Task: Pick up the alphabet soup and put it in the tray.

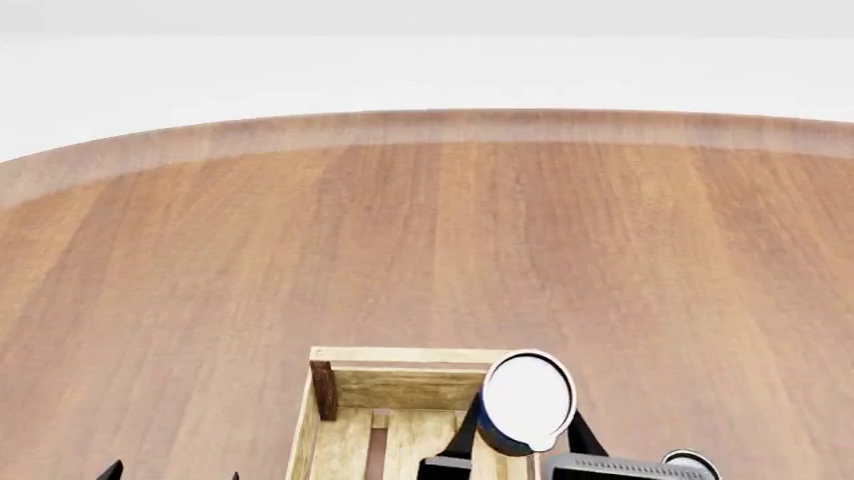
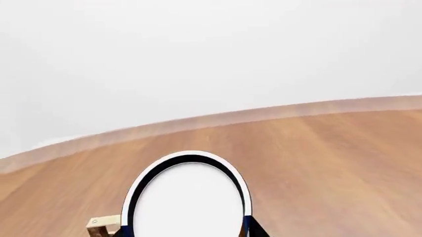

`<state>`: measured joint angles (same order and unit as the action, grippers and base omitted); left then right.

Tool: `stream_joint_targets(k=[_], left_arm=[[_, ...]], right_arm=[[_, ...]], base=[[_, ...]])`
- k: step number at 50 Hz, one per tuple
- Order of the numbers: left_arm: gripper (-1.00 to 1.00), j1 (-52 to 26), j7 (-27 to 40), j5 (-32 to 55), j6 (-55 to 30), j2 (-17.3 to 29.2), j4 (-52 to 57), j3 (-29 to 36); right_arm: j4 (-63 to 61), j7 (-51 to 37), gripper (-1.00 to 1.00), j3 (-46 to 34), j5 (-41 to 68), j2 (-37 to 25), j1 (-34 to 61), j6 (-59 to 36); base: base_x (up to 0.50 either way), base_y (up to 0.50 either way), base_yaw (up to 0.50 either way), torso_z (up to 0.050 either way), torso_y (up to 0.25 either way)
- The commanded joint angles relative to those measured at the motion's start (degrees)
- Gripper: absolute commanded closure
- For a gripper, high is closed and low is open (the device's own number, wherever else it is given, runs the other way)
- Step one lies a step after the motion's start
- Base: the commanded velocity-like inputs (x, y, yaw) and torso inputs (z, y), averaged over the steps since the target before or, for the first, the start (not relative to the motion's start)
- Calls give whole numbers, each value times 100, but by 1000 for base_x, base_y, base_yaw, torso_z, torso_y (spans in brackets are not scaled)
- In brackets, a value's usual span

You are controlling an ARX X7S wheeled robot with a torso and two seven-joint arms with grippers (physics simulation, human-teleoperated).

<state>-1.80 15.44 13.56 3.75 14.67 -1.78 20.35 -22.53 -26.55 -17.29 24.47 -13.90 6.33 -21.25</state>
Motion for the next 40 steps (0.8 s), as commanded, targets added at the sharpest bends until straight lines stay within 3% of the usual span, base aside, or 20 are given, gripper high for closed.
stream_joint_targets(k=[1, 40], left_arm=[[-100, -3, 19, 21, 3, 18, 4, 23], [-100, 9, 72, 101, 24, 88, 42, 87]], right_arm=[[582, 334, 100, -327, -381, 100, 255, 321], [4064, 1187, 100, -1035, -826, 783, 1295, 1591]], base=[[0, 0, 0, 0, 0], [0, 0, 0, 0, 1]])
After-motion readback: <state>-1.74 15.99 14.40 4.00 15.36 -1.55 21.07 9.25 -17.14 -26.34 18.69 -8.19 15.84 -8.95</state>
